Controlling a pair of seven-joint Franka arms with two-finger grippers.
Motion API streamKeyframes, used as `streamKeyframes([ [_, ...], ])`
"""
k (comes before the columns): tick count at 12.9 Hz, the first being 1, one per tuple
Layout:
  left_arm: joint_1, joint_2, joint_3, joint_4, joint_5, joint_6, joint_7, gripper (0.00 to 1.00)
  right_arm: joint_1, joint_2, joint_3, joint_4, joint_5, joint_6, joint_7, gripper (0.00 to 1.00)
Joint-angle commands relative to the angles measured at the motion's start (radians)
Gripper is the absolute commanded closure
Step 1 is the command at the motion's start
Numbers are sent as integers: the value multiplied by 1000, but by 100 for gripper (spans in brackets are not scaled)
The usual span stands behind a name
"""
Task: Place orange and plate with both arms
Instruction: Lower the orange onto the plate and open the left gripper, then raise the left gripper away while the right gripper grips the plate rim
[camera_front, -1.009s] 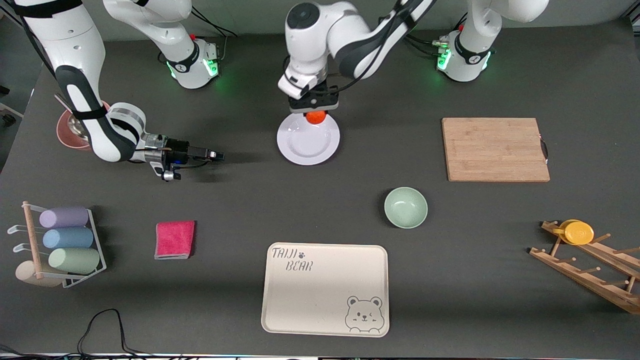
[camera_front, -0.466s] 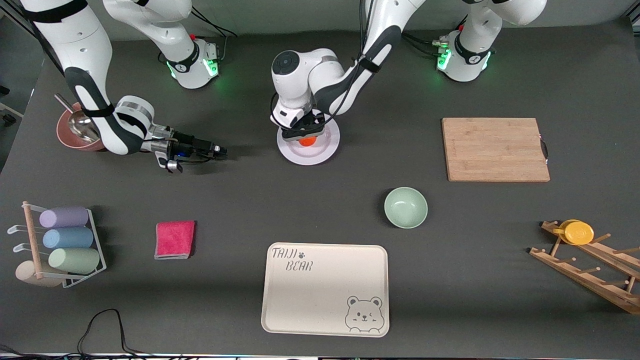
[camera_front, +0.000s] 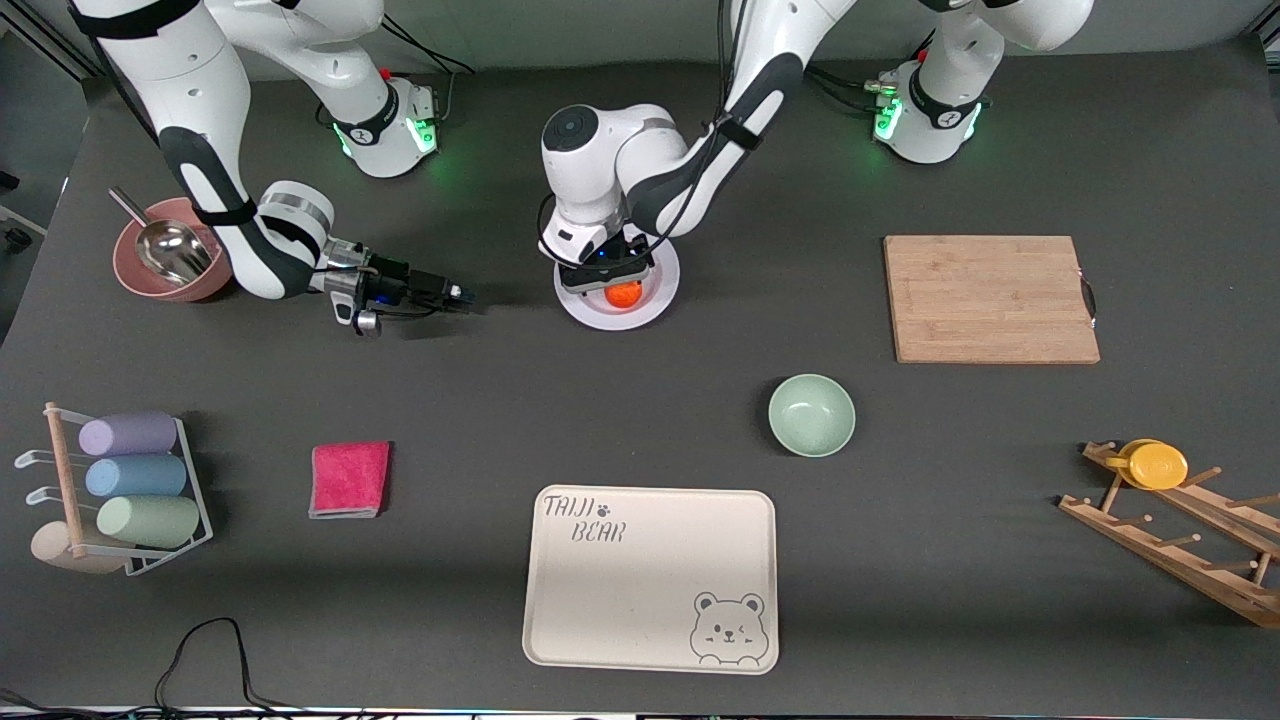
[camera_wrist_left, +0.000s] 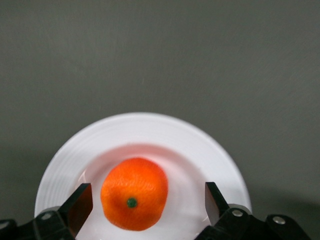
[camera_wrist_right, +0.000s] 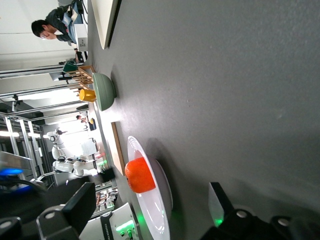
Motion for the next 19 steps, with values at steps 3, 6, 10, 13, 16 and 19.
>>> streamKeyframes([
  [3,167,-260,13,-20,-46,-234,316,0,88,-68,-5,-61,103,60,-18,0],
  [6,418,-426,13,-20,-179,-359,673,0,188,-59,-5,-62,218,60,-24,0],
  [10,707,-635,13,-69,-206,-531,1120,0,280,-10,-4,-59,339,45,-166,0],
  [13,796,-799,13,-169,-206,-607,1272,0,317,33,-4,-59,403,-21,-318,0],
  [16,816,-827,76,-160,-241,-667,1362,0,352,57,-4,-56,477,-79,-389,0],
  [19,821,-813,111,-166,-283,-654,1441,0,369,82,-2,-47,516,-124,-439,0],
])
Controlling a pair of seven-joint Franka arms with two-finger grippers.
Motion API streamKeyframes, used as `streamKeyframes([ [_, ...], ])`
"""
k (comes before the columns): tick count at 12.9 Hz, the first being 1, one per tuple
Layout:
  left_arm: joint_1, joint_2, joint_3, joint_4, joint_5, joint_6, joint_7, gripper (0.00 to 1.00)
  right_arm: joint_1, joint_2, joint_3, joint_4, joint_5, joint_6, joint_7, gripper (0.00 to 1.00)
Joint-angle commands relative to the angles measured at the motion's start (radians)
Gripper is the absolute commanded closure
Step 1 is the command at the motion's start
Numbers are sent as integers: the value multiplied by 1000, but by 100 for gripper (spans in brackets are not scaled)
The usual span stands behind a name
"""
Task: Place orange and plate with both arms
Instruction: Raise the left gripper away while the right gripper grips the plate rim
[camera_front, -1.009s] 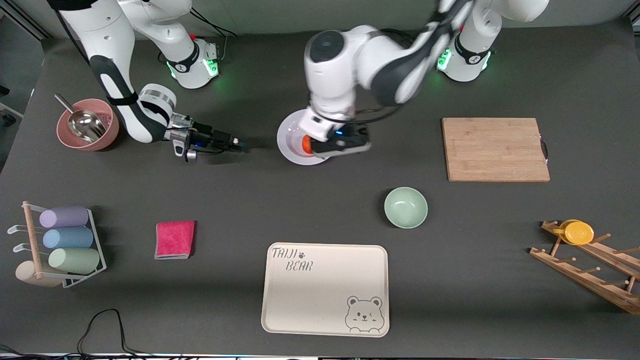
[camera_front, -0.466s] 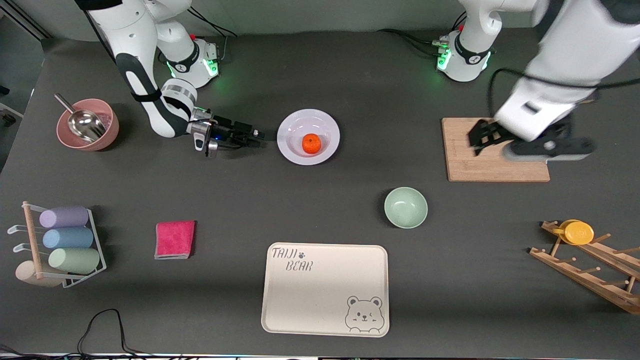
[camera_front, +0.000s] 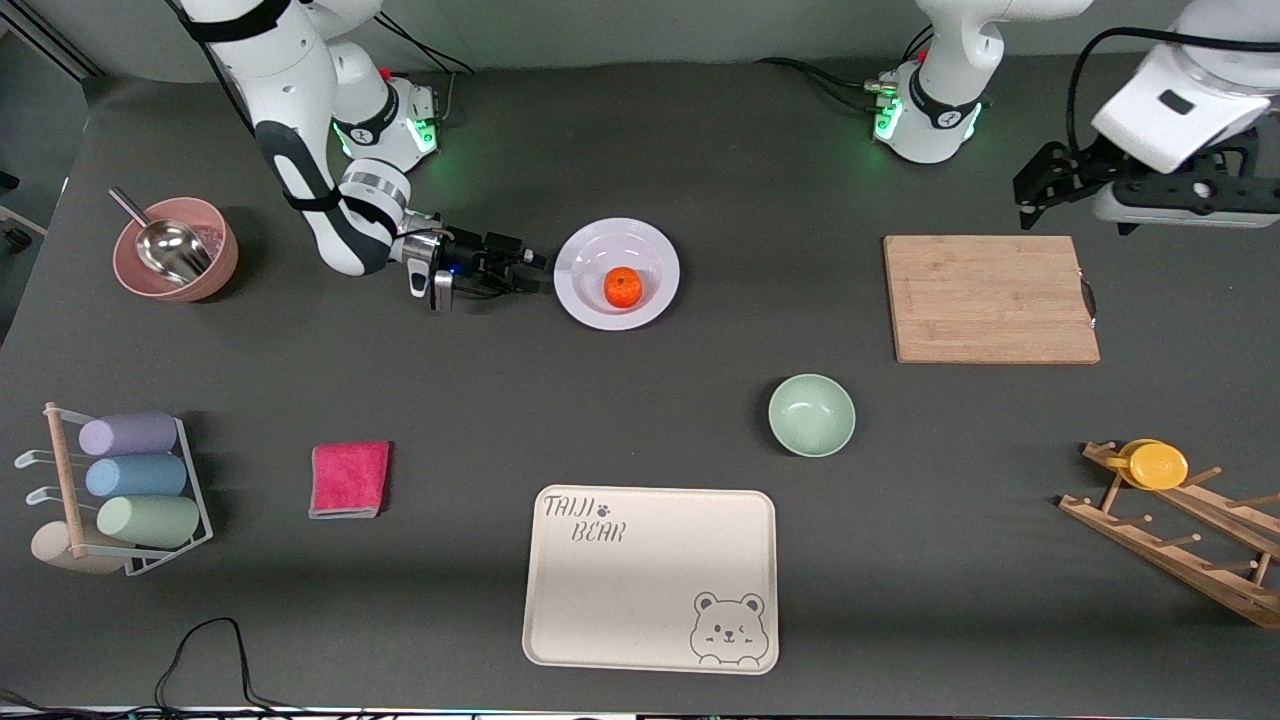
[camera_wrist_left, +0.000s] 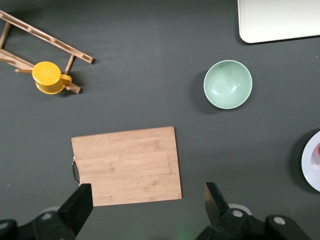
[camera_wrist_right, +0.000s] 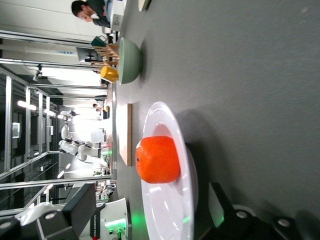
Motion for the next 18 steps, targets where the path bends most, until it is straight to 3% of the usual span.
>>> streamKeyframes([
  [1,8,0,15,-20,-29,2,49,0,22,29,-5,15,47,-34,-86,0],
  [8,11,-13,28,-20,-33,-30,129,0,74,112,1,59,142,-69,-166,1],
  [11,11,-13,68,-20,-39,-30,210,0,111,148,0,84,188,-77,-207,11],
  [14,11,-13,94,-18,-46,-32,244,0,113,157,0,93,188,-77,-216,46],
  [16,9,-13,94,-18,-46,-30,244,0,113,164,0,95,200,-77,-272,88],
  [18,9,-13,95,-19,-46,-29,244,0,111,171,0,96,200,-77,-273,100],
])
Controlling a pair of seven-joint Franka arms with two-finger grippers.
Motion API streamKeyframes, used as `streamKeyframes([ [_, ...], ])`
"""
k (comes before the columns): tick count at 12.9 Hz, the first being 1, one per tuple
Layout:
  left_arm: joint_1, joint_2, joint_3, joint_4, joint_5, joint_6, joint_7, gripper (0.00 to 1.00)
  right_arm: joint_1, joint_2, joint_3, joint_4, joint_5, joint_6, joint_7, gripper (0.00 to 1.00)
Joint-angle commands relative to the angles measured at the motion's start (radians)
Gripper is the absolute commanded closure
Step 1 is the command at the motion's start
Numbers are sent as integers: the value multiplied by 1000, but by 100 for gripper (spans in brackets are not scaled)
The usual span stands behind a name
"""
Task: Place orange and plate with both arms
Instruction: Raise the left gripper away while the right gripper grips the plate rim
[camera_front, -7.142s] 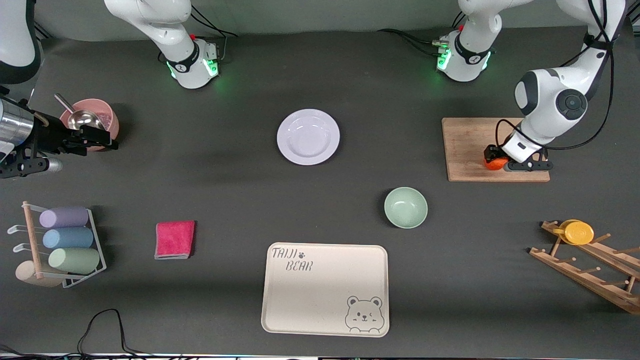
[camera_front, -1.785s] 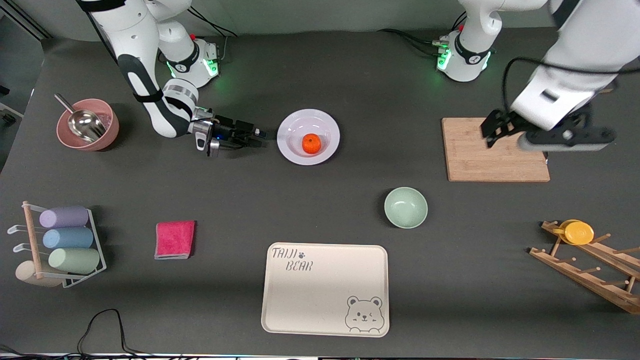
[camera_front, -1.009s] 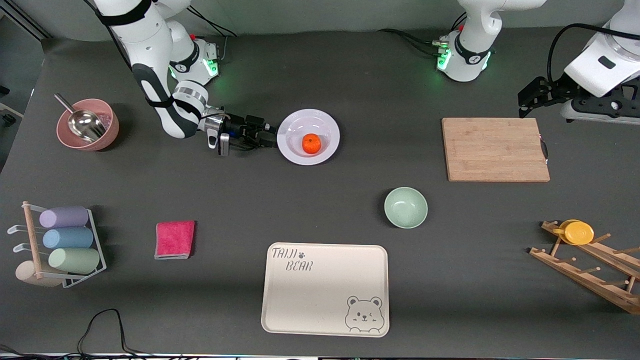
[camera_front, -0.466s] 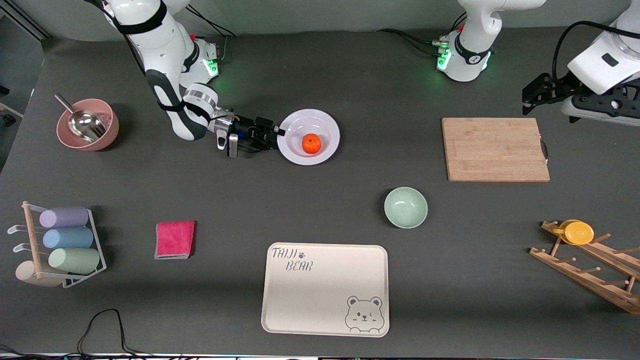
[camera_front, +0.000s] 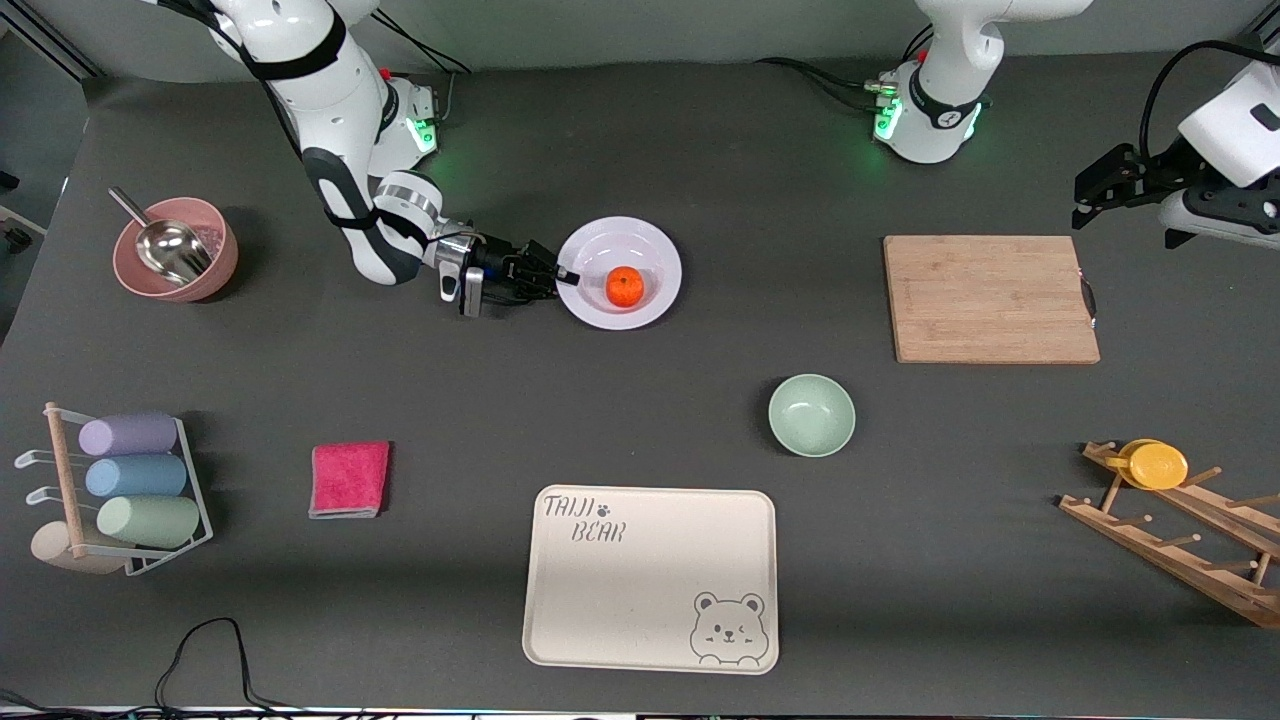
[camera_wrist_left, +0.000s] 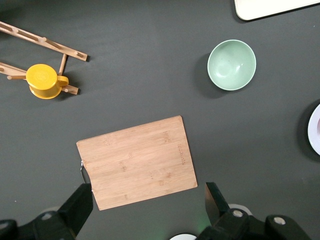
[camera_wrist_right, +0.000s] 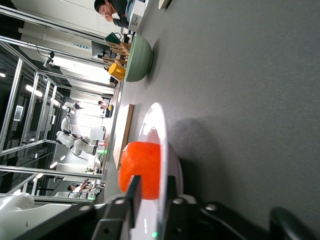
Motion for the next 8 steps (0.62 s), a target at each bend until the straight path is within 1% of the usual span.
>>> streamKeyframes([
  [1,1,-19,2,-5,-13,-10,21,0,12,25,-1,17,33,-10,-37,100],
  [5,1,-19,2,-7,-11,-8,21,0,6,31,-1,16,35,-39,-22,100],
  [8,0,-19,0,-5,-6,-7,14,0,-3,23,-2,19,26,-58,94,100],
])
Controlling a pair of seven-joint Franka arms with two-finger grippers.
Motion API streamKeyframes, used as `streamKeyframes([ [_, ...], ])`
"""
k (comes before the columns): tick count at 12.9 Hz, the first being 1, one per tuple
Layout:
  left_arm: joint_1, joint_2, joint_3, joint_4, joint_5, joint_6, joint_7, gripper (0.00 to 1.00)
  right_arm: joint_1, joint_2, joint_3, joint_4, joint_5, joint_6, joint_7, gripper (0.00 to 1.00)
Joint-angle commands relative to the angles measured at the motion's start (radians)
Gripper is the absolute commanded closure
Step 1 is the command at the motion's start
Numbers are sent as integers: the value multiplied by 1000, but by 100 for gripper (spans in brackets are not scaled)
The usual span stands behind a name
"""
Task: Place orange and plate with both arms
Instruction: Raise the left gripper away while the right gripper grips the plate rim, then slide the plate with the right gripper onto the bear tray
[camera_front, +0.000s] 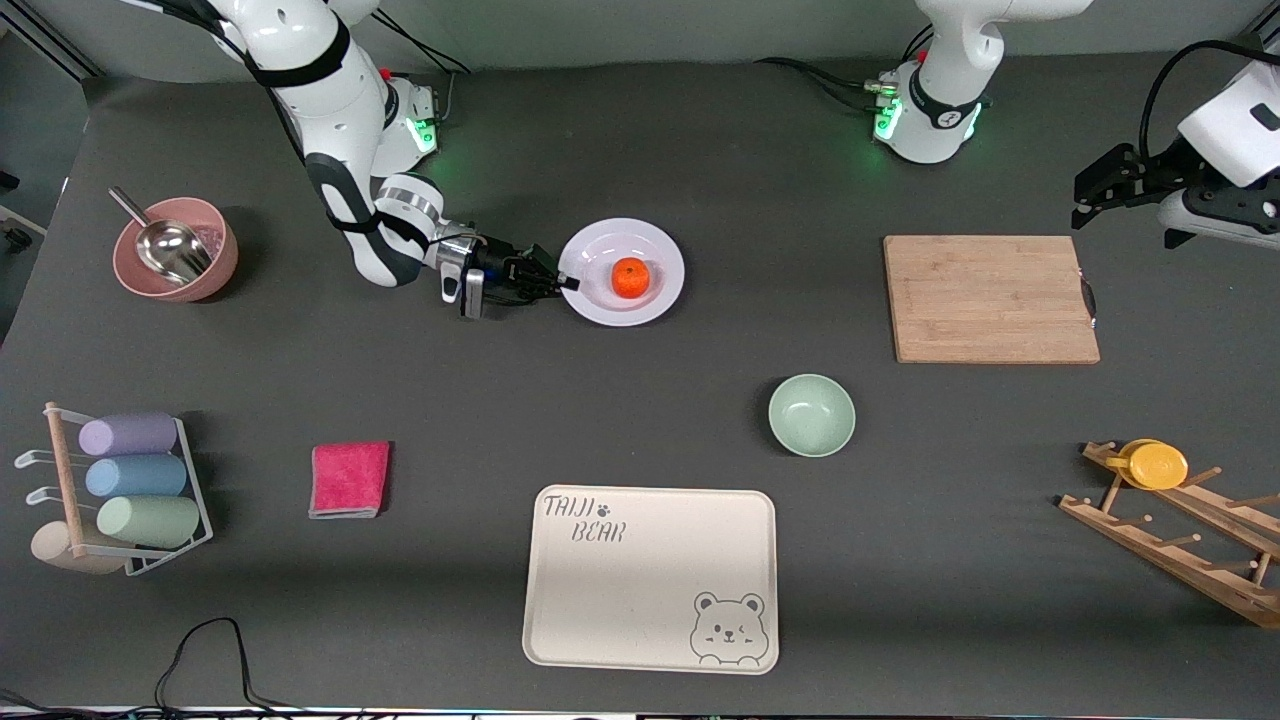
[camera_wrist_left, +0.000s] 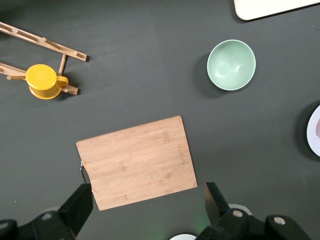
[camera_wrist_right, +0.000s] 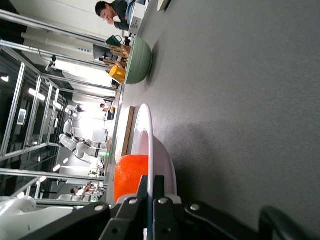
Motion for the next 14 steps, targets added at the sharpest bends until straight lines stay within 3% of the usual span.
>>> streamKeyframes([
  [1,0,-19,0,-5,-6,2,10,0,-12,6,-2,23,8,-44,105,100],
  [6,-5,-16,-1,-4,-13,8,-16,0,-60,5,-8,162,-90,-42,328,100],
  [8,-10,-16,-4,-4,-13,7,-52,0,-63,16,-43,257,-130,-31,421,100],
  [11,-7,-16,-3,-5,-13,7,-56,0,-65,64,-137,490,-308,50,646,100],
  [14,-3,-16,-3,-5,-13,4,-57,0,-65,185,-205,749,-368,56,861,100],
])
